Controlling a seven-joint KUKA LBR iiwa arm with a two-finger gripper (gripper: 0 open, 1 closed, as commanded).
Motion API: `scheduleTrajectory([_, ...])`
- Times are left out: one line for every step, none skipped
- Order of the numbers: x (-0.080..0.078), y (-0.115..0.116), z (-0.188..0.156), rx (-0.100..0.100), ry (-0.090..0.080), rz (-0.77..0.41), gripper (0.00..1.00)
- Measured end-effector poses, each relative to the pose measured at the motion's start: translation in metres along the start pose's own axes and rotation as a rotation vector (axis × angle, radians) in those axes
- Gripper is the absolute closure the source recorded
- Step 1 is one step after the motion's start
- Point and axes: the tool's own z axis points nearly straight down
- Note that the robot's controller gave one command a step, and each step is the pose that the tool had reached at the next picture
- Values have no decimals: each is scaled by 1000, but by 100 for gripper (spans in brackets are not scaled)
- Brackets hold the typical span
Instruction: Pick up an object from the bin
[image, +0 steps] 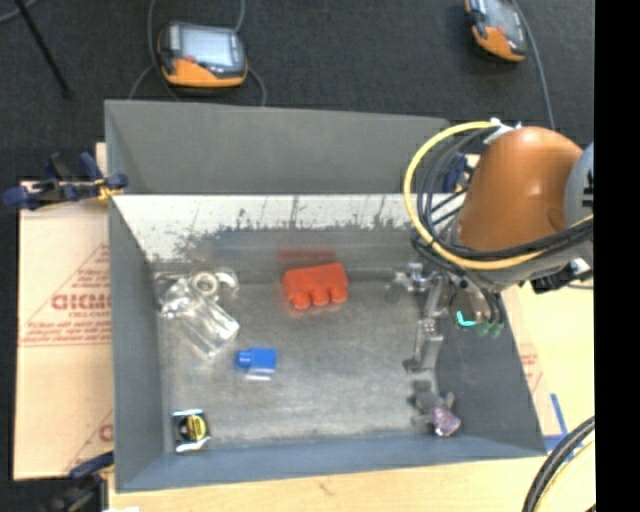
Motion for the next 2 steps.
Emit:
scheduleTrajectory([17,-99,130,1,0,-172,0])
scheduleTrajectory([4,-104,148,0,-7,123,0])
